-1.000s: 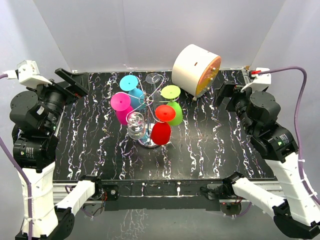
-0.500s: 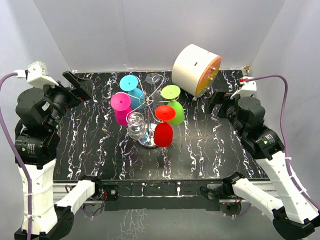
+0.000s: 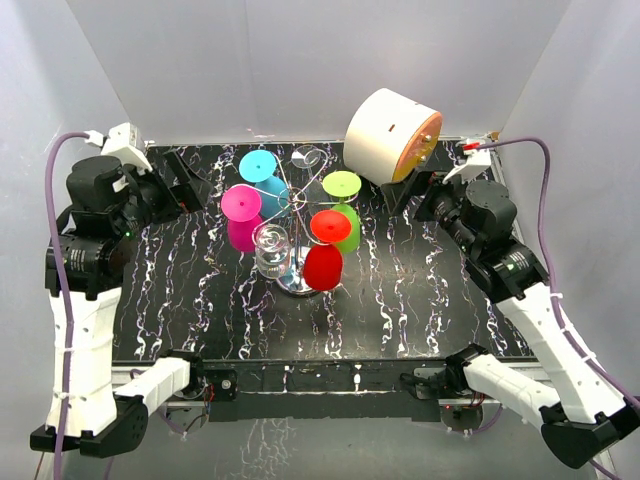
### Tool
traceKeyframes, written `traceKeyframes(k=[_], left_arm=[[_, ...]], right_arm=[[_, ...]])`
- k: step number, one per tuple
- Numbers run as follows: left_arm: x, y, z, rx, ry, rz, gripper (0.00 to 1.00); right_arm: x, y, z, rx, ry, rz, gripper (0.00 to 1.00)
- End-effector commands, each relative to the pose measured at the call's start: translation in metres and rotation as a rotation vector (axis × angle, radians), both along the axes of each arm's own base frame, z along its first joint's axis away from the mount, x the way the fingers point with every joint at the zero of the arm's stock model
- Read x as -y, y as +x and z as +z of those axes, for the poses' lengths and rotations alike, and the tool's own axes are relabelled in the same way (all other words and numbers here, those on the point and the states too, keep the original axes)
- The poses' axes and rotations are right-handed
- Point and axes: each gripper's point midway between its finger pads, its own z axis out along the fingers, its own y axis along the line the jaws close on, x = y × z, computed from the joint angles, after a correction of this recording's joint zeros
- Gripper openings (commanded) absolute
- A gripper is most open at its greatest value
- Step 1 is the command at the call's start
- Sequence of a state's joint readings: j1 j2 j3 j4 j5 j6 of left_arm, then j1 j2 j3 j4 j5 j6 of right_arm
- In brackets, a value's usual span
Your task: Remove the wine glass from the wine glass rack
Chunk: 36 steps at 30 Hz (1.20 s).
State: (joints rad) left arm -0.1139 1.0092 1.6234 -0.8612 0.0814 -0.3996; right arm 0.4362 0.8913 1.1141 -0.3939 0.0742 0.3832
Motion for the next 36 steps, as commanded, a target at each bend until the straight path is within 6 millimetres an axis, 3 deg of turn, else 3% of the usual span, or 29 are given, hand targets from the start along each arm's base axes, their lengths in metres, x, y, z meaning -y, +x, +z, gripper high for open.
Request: traceKeyframes(k=[1, 6, 10, 15, 20, 36], left_arm=[[0.021, -0.019, -0.007, -0.051, -0.029, -0.131, 0.99], [0.038, -0.026, -0.012, -0.069, -0.101, -0.207, 0.99], [0.05, -0.027, -0.016, -0.094, -0.153, -0.26, 0.95], [0.051, -0.026, -0.014, -0.092, -0.166, -0.253, 0.93], [0.048, -0.024, -0.018, -0.1, -0.158, -0.233, 0.96], [0.051, -0.021, -0.02, -0.107, -0.168, -0.247, 0.99]], right_arm=[[-0.015, 0.007, 0.028, 0.102, 0.07, 0.059, 0.98], [-0.025, 0.011, 0.026, 0.105, 0.095, 0.099, 0.98], [-0.046, 0.005, 0.028, 0.107, 0.08, 0.227, 0.98], [-0.082, -0.025, 0.033, 0.151, 0.024, 0.534, 0.98], [-0.093, -0.042, 0.035, 0.171, -0.005, 0.656, 0.98], [-0.135, -0.053, 0.021, 0.095, -0.186, 0.682, 0.98]])
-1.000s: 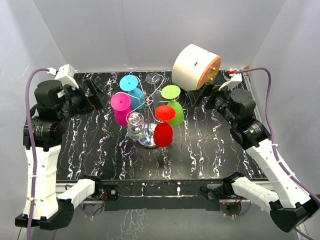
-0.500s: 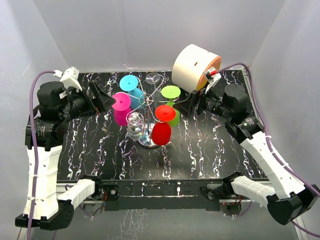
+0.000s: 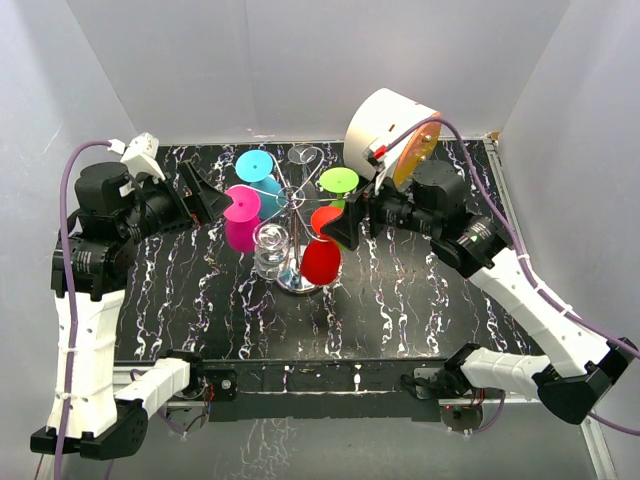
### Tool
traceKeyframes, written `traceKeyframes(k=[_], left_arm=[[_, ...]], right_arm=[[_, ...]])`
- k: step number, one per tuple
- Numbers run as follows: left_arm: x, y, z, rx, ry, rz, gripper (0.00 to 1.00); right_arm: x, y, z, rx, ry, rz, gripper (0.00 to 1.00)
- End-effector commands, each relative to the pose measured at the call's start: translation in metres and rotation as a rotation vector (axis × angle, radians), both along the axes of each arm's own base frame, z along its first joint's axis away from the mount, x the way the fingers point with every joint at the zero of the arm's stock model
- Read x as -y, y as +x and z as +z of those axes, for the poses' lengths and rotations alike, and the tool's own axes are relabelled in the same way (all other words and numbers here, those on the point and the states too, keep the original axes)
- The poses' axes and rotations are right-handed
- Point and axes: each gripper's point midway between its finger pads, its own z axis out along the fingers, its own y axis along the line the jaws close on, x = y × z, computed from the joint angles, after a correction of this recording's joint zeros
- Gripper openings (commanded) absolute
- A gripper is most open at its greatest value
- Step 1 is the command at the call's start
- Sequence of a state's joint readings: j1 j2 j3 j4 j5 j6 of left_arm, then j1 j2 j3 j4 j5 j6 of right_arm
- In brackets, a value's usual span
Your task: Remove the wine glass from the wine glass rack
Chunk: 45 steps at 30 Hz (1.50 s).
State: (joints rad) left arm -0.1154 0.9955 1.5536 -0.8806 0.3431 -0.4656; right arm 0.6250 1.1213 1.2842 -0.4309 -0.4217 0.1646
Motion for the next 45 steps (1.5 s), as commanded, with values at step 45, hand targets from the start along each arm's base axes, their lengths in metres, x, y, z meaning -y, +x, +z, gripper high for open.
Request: traceKeyframes(k=[45], left_arm=[[0.01, 0.005, -0.002, -0.002, -0.044, -0.034, 0.99]], right_arm=[[0.014, -0.014, 0.026, 0.05, -0.044, -0.149, 0.98]])
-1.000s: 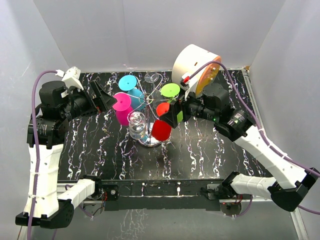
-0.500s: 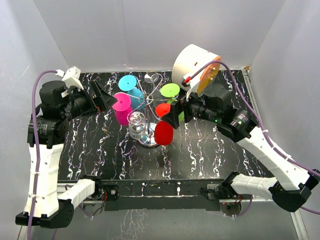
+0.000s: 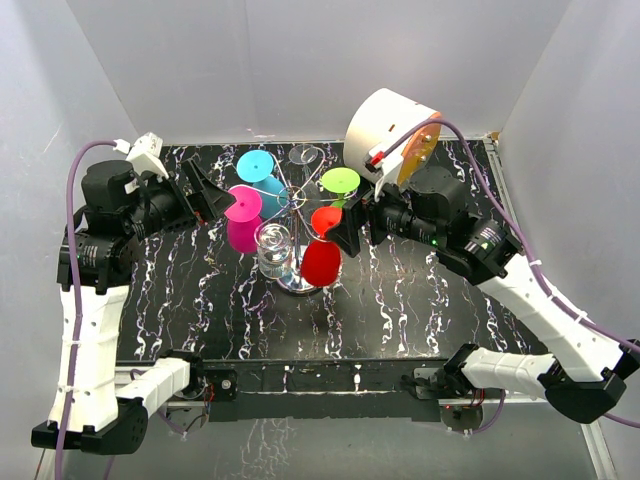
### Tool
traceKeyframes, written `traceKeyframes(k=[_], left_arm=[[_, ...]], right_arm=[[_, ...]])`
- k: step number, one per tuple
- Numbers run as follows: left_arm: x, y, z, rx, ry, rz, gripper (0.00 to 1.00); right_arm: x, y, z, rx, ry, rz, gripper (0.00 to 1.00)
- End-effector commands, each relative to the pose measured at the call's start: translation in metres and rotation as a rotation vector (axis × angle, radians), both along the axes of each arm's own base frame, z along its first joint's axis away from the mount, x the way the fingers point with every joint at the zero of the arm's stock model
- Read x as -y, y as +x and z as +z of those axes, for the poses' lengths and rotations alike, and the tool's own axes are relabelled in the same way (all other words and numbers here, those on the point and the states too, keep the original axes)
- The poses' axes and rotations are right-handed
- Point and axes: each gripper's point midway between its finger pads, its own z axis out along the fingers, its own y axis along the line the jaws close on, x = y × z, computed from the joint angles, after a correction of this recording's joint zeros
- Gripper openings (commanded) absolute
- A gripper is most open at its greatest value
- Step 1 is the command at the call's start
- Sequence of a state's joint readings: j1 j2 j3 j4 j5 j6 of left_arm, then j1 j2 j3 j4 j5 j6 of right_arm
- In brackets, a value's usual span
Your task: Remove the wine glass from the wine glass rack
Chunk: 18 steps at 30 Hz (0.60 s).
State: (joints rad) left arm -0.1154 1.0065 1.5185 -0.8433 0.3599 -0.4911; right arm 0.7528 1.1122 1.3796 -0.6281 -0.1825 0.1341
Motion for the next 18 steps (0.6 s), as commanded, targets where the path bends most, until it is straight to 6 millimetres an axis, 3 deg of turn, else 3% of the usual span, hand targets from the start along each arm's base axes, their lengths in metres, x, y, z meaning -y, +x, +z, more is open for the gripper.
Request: traceKeyframes(k=[1, 12, 18], left_arm=[[0.006, -0.002, 0.006, 0.022, -0.018, -0.029, 0.99], [0.007, -0.001, 0.006, 0.02, -0.019, -0.034, 0.99], [0.006, -0.003, 0.007, 0.021, -0.017, -0.034, 0.99]], right_arm=[[0.009, 0.002, 0.03, 0.06, 0.093, -0.074, 0.98], [0.063, 0.045, 0.038, -0.019, 0.264, -0.585, 0.98], [0.062, 0.067, 0.057, -0.043, 0.375, -0.681, 0.97]])
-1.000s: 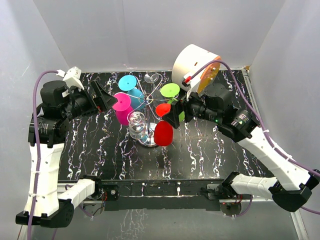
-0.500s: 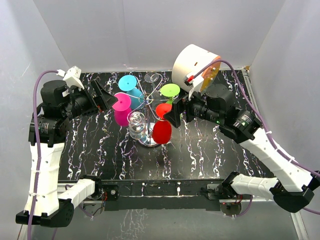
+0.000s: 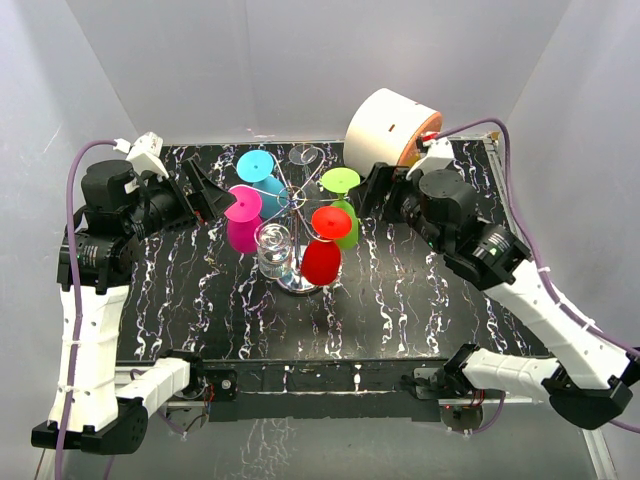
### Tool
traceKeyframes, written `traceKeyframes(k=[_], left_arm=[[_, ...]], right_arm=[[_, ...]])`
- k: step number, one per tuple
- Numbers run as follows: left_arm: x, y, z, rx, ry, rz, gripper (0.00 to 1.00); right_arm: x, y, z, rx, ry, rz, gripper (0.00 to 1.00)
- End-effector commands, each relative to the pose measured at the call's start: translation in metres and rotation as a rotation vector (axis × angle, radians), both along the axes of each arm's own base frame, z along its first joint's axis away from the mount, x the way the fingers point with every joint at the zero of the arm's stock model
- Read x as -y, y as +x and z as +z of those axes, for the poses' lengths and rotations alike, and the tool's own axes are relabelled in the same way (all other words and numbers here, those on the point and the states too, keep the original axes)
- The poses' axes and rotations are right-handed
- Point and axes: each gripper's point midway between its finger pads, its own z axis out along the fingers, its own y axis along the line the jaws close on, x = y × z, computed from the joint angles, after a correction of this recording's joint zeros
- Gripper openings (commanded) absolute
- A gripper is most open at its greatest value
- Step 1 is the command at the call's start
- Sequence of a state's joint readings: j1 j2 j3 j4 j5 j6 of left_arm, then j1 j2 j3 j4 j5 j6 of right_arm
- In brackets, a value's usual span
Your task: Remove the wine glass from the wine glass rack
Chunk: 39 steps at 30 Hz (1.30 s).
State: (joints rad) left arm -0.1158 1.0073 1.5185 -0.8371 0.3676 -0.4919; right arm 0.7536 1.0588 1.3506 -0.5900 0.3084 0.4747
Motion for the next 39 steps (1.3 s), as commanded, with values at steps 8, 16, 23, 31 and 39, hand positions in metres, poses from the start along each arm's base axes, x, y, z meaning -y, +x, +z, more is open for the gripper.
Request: traceKeyframes(k=[8, 16, 23, 31, 39], left_arm=[[0.002, -0.007, 0.006, 0.016, 0.003, -0.023, 0.99], [0.002, -0.007, 0.004, 0.013, 0.006, -0.025, 0.99], [0.004, -0.003, 0.005, 0.012, 0.004, -0.037, 0.99], [0.006, 0.001, 0.009, 0.022, 0.002, -0.044, 0.99], [0.006, 0.005, 0.009, 0.018, 0.007, -0.045, 0.99]], right_arm=[[0.003, 0.062, 0.041, -0.002, 0.339, 0.027, 0.69], [-0.01, 0.07, 0.043, -0.008, 0.403, 0.19, 0.66], [-0.021, 0.076, 0.026, -0.071, 0.418, 0.248, 0.59], [-0.029, 0.077, 0.012, -0.128, 0.44, 0.284, 0.53], [-0.034, 0.077, 0.003, -0.163, 0.467, 0.32, 0.45]])
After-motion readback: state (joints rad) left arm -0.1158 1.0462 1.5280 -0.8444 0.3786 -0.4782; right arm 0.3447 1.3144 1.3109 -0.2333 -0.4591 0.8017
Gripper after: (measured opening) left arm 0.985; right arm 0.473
